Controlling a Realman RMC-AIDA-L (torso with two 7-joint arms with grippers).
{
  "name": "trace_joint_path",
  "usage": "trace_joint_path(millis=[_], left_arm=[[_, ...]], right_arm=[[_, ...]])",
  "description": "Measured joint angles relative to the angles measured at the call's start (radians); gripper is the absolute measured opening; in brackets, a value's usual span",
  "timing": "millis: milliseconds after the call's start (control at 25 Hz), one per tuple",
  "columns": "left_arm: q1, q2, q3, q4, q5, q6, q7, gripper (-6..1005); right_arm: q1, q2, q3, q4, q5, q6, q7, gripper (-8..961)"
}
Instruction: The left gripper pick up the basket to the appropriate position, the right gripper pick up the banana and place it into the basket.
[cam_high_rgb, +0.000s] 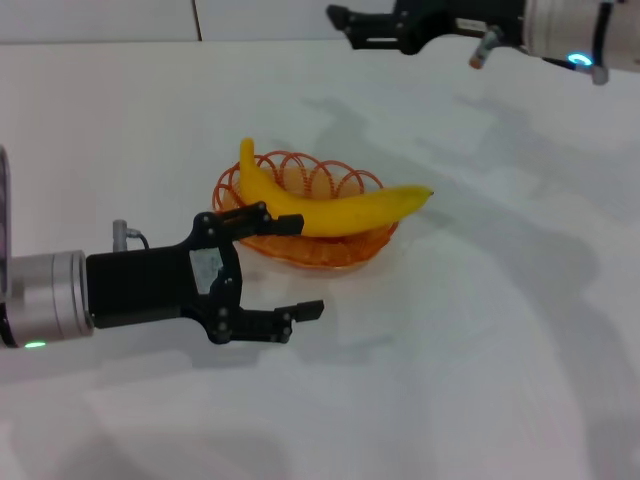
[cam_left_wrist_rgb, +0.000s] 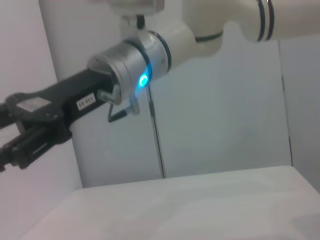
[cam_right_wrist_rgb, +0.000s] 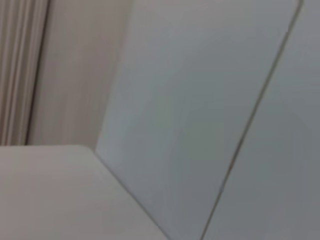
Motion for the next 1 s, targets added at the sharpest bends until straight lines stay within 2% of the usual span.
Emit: trace_joint_path(millis=[200,560,680,880,1000], left_arm=[[-0.004,0.002,0.009,0.000,-0.006,0.022,0.009,880],[0.008,0.014,0.000,0.011,-0.008,0.083,0.003,880],[0.023,0.020,-0.005,0.033,-0.001,0.099,-0.013,880],[0.086,0.033,-0.011,0.159,0.027,0.103,-0.118,880],[0.111,0.042,-0.012,0.207,0.040,0.103,-0.156,880]], right_arm=[[-0.009,-0.004,0.066,0.051,0.055,-0.050,-0.062,852],[0.000,-0.013,0.327,0.185,0.053,-0.335,-0.189,851],[0.002,-0.027,0.396,0.223,0.050,-0.439,-0.231,851],[-0.004,-0.063,0.413,0.252,0.029,-0.531,-0.256,851],[-0.006,-0.069,0.425,0.261,-0.008,-0.560,-0.266,851]])
